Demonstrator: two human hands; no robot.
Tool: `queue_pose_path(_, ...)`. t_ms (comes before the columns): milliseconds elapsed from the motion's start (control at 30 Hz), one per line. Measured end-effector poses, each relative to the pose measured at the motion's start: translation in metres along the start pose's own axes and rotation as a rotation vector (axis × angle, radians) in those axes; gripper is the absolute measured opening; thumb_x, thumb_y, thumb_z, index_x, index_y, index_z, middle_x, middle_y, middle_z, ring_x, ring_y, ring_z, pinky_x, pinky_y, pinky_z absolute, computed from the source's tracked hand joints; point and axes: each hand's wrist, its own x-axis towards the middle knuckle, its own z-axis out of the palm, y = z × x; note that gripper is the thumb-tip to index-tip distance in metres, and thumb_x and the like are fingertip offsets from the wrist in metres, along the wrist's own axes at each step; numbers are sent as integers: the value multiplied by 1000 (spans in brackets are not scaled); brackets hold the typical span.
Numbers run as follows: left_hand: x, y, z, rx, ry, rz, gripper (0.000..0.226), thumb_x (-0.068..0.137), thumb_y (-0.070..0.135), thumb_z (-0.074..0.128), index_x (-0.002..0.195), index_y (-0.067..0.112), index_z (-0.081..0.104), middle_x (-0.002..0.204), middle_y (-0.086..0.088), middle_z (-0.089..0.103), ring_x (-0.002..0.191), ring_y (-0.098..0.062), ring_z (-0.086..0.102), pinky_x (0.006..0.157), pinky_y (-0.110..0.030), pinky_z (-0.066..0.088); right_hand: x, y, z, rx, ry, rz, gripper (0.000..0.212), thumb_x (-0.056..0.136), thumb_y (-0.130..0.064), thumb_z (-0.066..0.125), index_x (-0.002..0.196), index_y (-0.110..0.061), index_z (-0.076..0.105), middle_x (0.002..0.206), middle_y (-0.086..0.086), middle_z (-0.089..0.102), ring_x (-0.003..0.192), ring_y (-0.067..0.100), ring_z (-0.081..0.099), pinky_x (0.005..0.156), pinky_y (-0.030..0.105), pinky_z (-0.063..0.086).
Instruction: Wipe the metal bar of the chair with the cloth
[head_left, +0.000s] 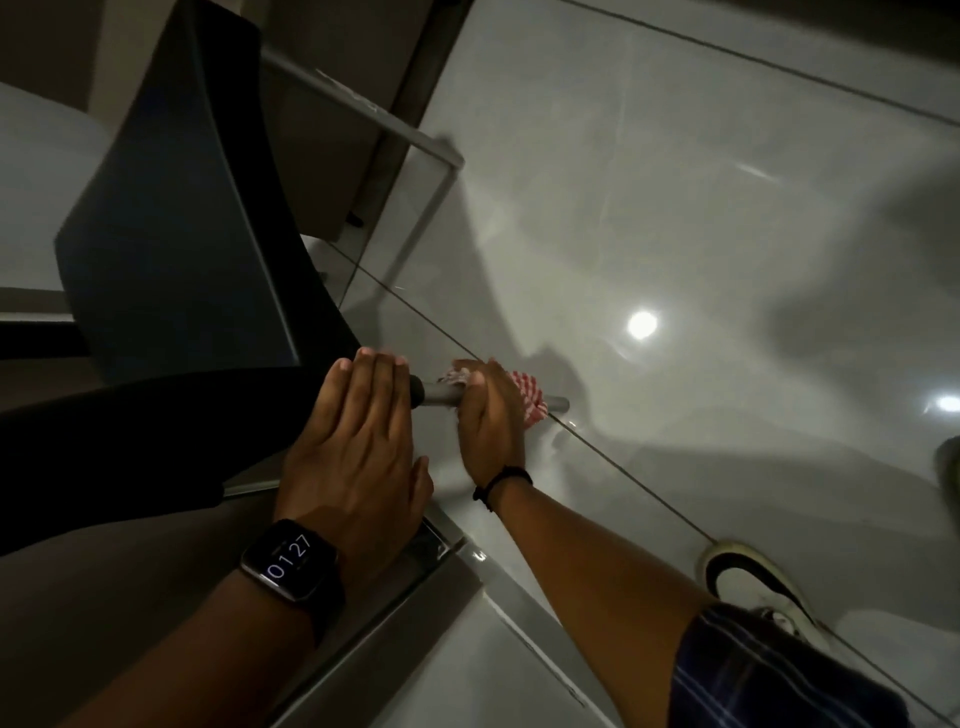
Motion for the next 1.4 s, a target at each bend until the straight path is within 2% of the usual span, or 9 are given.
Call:
queue_pose_path(267,4,-6,-1,-23,-41,32,87,97,46,41,160,-8,16,167,-29,26,157,-43,24,130,-54,7,36,36,-13,78,-75,420,49,113,-15,36,106,-10,85,107,17,84,105,38,77,106,59,60)
queue_pose_path(400,6,-7,-11,0,-104,13,82,99,46,32,162,-5,14,169,-25,27,156,-40,28,128,-52,10,1,-1,-9,241,-16,221,51,110,-39,34,128,-20,78,124,10,79,120,26,73,114,52,58)
queue_pose_path(533,11,-5,-24,-36,-172,-2,83,97,48,37,162,-2,20,166,-21,35,152,-38,35,122,-52,19,-28,-38,-1,382,-123,109,34,111,-49,35,136,-57,57,146,-6,66,138,18,63,118,49,57)
queue_pose_path(633,17,-2,-29,-77,-182,-20,80,96,49,47,159,0,32,164,-20,40,151,-37,39,117,-52,28,-32,-47,3,379,-177,-1,42,117,-54,32,149,-43,57,152,-20,63,148,10,58,125,47,51)
queue_pose_path(767,29,7,-24,-101,-166,-34,77,95,46,31,156,0,39,164,-20,40,156,-37,29,122,-60,16,-12,-23,12,87,-178,-120,56,117,-54,20,152,-28,55,162,7,61,162,16,40,138,50,28)
queue_pose_path(900,36,15,-8,-53,-138,-62,80,96,53,26,160,5,33,169,-17,31,162,-31,10,125,-58,-10,1,24,19,-19,-95,-181,47,115,-41,32,141,-20,65,148,9,72,154,30,53,133,53,34)
queue_pose_path(1100,37,19,3,-93,-64,-92,75,99,49,28,159,6,34,167,-16,35,160,-30,20,126,-54,-9,22,85,-3,-41,48,-15,55,112,-41,30,114,-16,80,118,12,82,125,17,60,124,46,43)
queue_pose_path(1267,37,19,-11,-70,-112,-91,79,100,54,14,163,7,23,172,-15,24,162,-29,13,125,-52,-9,14,42,9,234,62,17,68,116,-57,23,120,-19,79,102,5,82,100,22,76,94,56,62)
queue_pose_path(1400,35,8,-25,-39,-104,-46,79,100,50,10,165,5,9,174,-19,12,162,-34,4,129,-52,2,-4,-16,19,306,28,-103,55,119,-52,24,131,-28,71,115,2,82,109,20,77,96,55,63)
